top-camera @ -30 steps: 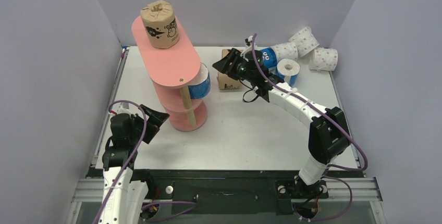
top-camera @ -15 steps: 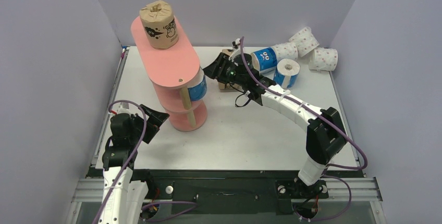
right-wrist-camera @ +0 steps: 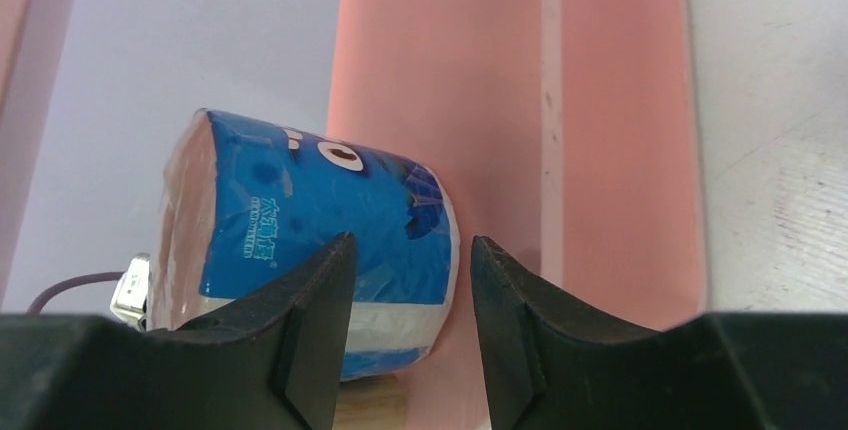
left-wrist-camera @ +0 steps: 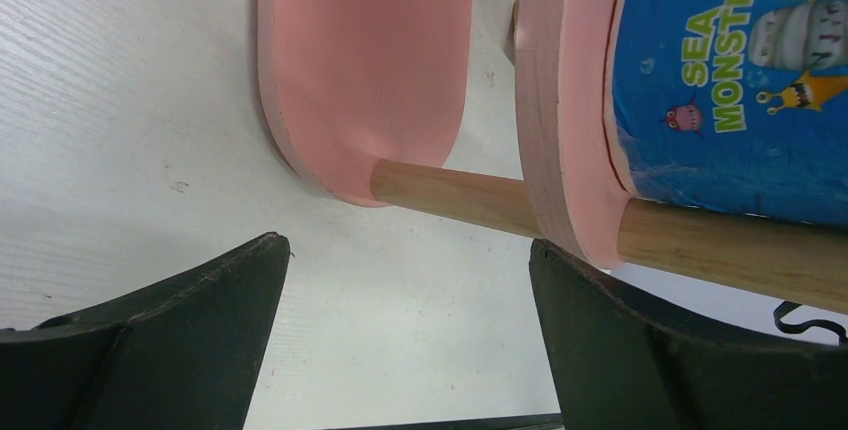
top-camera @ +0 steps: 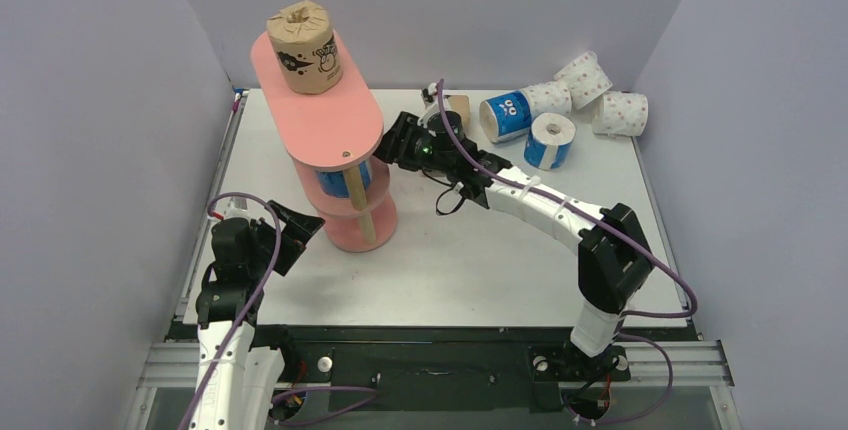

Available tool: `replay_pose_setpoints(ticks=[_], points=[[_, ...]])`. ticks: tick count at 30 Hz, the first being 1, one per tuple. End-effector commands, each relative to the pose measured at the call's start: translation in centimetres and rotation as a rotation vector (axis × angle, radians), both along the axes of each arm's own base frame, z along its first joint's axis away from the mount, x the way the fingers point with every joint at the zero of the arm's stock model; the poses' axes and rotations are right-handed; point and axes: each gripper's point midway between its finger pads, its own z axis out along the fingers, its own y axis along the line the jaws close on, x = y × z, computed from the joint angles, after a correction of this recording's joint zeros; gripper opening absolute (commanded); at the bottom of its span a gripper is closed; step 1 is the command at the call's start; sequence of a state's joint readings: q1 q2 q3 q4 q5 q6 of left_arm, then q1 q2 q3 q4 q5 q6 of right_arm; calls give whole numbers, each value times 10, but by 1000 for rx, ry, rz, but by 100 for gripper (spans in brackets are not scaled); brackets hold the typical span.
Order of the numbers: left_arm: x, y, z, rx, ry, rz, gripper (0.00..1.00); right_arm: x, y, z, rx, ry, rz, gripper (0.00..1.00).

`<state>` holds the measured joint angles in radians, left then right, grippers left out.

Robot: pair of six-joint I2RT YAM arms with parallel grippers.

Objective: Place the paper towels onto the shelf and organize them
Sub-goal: Place the paper towel on the shelf.

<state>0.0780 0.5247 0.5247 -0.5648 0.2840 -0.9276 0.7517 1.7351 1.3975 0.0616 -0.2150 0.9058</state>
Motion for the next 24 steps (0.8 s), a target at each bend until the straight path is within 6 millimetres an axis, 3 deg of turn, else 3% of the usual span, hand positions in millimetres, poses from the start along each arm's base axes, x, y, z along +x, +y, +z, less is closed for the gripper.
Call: replay_pose_setpoints(ticks=[1,7,12,15,19,24], points=[[7,4,30,24,-92,11,89,-4,17,22,34,-39,38,42],[9,8,38,41,-105,30,89,-3,-2,34,42,-62,8,43],[18,12,61,40,-146,56,89,-5,-31,49,43,-113,-31,43],[29,10,80,6,-191,56,85,-10,-35,46,37,-126,-20,43],[41,3,103,-42,-262,24,67,-16,-30,46,57,-131,26,40],[49,-1,112,-68,-299,2,36,-20,-19,45,78,-122,72,36]])
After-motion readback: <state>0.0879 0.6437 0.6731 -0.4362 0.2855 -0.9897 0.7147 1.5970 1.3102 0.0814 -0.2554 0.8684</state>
